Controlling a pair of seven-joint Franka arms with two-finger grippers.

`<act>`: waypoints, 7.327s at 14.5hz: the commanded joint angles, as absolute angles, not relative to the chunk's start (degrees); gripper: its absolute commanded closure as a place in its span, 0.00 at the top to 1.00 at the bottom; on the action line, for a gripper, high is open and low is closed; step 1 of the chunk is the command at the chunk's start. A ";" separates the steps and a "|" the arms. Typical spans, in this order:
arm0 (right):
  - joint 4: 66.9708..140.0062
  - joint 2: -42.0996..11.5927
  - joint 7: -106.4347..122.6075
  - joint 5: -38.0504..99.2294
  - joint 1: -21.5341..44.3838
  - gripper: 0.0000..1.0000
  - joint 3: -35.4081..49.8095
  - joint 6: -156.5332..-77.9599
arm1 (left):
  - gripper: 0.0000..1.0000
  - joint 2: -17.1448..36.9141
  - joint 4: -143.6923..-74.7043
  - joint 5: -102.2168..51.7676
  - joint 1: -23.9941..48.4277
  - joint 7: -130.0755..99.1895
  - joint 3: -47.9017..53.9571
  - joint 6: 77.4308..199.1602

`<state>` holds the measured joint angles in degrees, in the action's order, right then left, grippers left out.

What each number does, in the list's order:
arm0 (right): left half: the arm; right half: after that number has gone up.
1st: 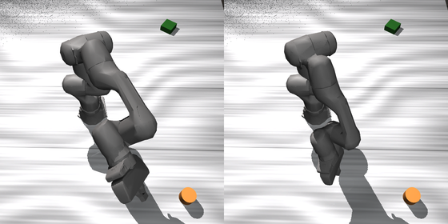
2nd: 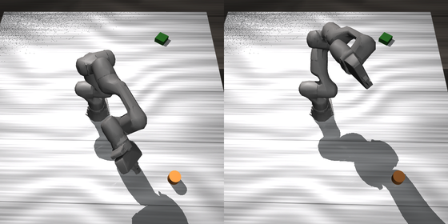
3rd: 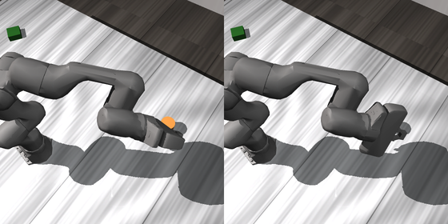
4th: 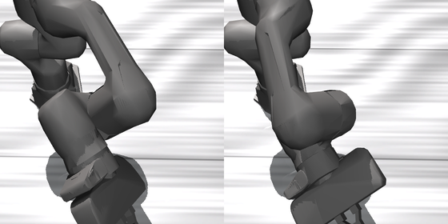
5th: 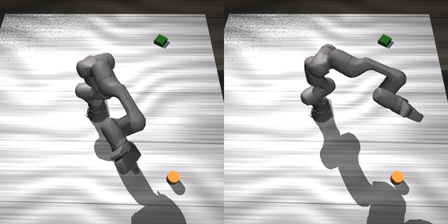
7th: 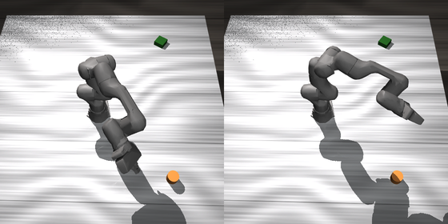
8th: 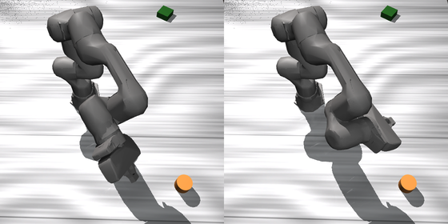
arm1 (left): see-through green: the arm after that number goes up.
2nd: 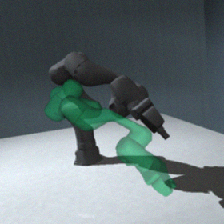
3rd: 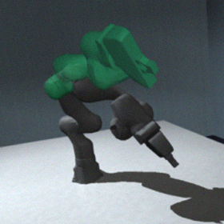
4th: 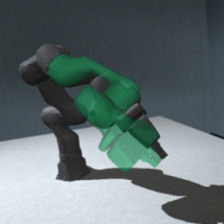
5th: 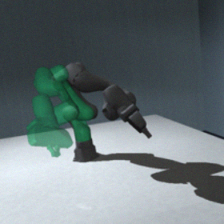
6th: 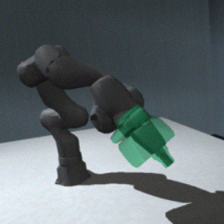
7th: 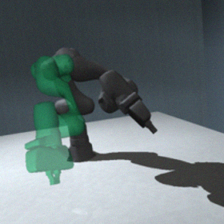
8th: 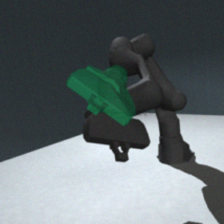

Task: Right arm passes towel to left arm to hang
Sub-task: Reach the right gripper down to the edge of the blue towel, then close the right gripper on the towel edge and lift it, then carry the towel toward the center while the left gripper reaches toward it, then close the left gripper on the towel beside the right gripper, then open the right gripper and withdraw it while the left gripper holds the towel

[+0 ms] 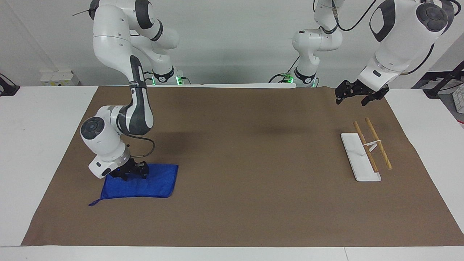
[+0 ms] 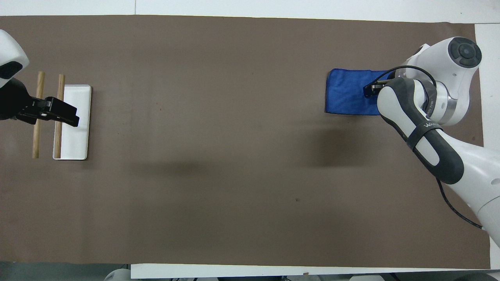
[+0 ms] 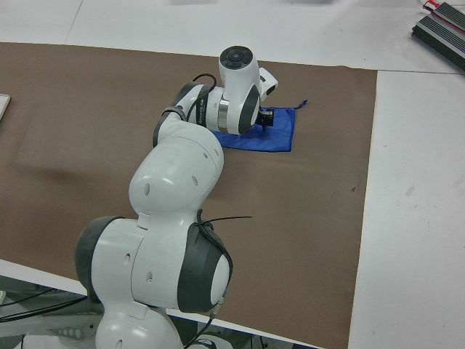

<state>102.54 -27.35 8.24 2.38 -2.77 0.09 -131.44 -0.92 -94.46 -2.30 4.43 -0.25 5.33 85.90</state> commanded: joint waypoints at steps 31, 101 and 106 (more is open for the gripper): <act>92.19 -18.02 -41.02 52.72 1.13 0.01 5.27 -110.65 | 0.98 -2.02 -99.03 -5.86 4.75 -23.32 9.66 93.93; 101.60 -12.75 -58.80 74.62 16.96 0.02 5.62 -130.34 | 0.00 10.46 -103.19 -26.19 4.66 -89.12 25.49 135.71; 101.60 -12.83 -57.14 73.66 16.96 0.86 5.54 -130.25 | 0.00 10.46 -102.74 -26.10 4.66 -87.72 25.49 135.17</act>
